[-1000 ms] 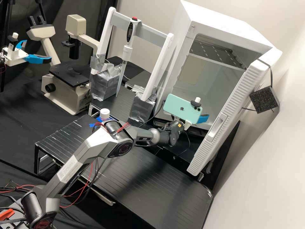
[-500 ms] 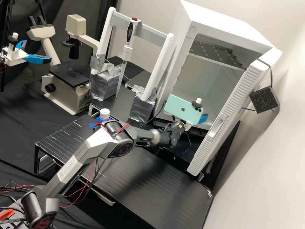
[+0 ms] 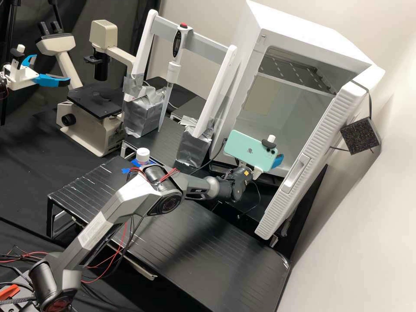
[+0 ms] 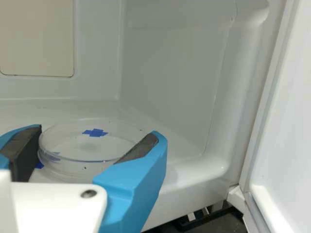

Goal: Move the petri dish to the microscope

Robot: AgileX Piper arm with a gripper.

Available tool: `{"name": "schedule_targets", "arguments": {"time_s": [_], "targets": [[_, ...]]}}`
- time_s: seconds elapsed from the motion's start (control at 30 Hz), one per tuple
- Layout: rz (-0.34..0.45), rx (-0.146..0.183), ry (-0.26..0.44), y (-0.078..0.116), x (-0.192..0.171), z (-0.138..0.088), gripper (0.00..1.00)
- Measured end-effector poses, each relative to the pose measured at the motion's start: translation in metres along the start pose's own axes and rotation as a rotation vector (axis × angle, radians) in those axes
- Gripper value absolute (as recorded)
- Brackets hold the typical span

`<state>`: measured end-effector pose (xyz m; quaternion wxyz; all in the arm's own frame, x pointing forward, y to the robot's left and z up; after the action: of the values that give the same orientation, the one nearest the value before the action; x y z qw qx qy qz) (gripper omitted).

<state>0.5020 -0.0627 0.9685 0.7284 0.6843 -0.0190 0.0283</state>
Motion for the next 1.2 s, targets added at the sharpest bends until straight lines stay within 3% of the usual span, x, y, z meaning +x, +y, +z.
{"name": "schedule_targets", "arguments": {"time_s": [0.3,0.63,0.97,1.2], "targets": [[-0.004,0.010,-0.010,0.001,-0.008,0.005,0.00],[0.015,-0.001,-0.023,0.021,-0.035,0.009,0.00],[0.043,-0.015,0.030,0.037,-0.061,0.004,0.00],[0.024,-0.018,0.076,0.035,-0.089,-0.002,0.00]]}}
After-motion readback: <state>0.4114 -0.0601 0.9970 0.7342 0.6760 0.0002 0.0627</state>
